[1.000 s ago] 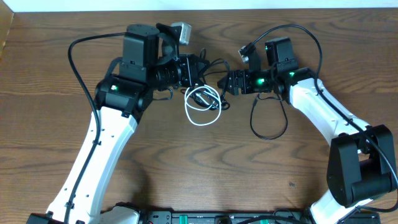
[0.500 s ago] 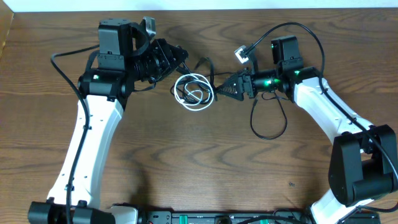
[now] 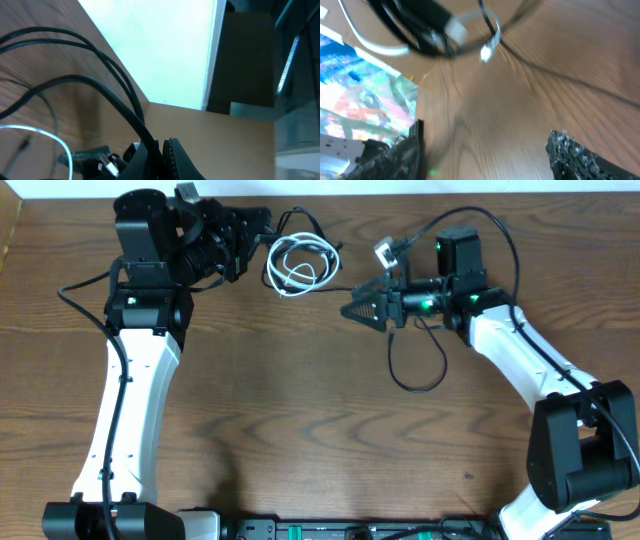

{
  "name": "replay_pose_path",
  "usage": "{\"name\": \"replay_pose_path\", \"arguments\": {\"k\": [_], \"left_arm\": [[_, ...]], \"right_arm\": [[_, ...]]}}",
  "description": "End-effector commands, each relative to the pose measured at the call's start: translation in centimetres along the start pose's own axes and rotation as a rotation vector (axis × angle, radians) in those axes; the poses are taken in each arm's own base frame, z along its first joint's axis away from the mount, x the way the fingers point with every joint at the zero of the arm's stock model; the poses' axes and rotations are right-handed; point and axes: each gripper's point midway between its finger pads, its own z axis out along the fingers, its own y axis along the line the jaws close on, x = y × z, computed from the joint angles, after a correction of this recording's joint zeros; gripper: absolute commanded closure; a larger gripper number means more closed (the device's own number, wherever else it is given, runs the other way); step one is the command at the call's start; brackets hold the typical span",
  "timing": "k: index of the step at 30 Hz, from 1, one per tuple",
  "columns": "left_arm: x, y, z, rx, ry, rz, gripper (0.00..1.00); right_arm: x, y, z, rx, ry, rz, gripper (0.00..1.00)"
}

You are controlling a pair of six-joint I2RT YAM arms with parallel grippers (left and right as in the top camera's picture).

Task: Untangle cables

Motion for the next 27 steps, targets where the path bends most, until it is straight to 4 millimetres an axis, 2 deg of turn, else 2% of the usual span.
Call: {"name": "replay_pose_path", "arguments": {"k": [1, 6, 9, 12, 16, 17, 18, 19, 20, 21, 22, 25, 27], "left_arm": [[0.1, -1.0, -0.2, 0.023, 0.006, -0.073, 0.93], [0.1, -1.0, -0.2, 0.023, 0.007, -0.073, 0.92], [0.1, -1.0, -0.2, 0.023, 0.007, -0.073, 0.92], [0.2, -1.0, -0.2, 0.023, 0.011, -0.073, 0.92], [0.3, -1.0, -0.2, 0.024, 0.018, -0.072, 0.92], [0.3, -1.0, -0.2, 0.024, 0.018, -0.072, 0.92], [0.3, -1.0, -0.2, 0.024, 0.021, -0.072, 0.92], [0.4, -1.0, -0.2, 0.024, 0.022, -0.073, 0.92], [0.4, -1.0, -0.2, 0.024, 0.024, -0.072, 0.92], [0.4, -1.0, -0.2, 0.024, 0.024, -0.046, 0.92], [0.4, -0.9, -0.2, 0.022, 0.023, 0.001, 0.92], [0.5, -0.3, -0.2, 0.003, 0.027, 0.129, 0.92], [0.7, 0.6, -0.2, -0.029, 0.037, 0.223, 0.92]], "right_arm": [[-1.9, 1.0, 1.0, 0.033, -0.052, 0.113, 0.22], [-4.1, 0.1, 2.2, 0.146, -0.16, 0.166, 0.23], [-5.5, 1.2, 3.2, 0.139, -0.214, 0.138, 0.26], [-6.5, 1.8, 3.5, 0.13, -0.253, 0.124, 0.28], [-7.1, 0.8, 3.2, 0.19, -0.3, 0.162, 0.34], [-7.3, 0.4, 3.1, 0.208, -0.314, 0.169, 0.39], [-7.4, 0.3, 3.0, 0.218, -0.321, 0.17, 0.48], [-7.4, 0.1, 2.9, 0.226, -0.326, 0.171, 0.63], [-7.5, 0.0, 2.9, 0.233, -0.33, 0.172, 0.74], [-7.4, -0.3, 2.7, 0.245, -0.332, 0.179, 0.84], [-7.3, -0.7, 2.5, 0.258, -0.332, 0.189, 0.9], [-7.0, -1.5, 1.9, 0.283, -0.321, 0.198, 0.99], [-6.3, -2.1, 1.6, 0.295, -0.289, 0.191, 0.99]]}}
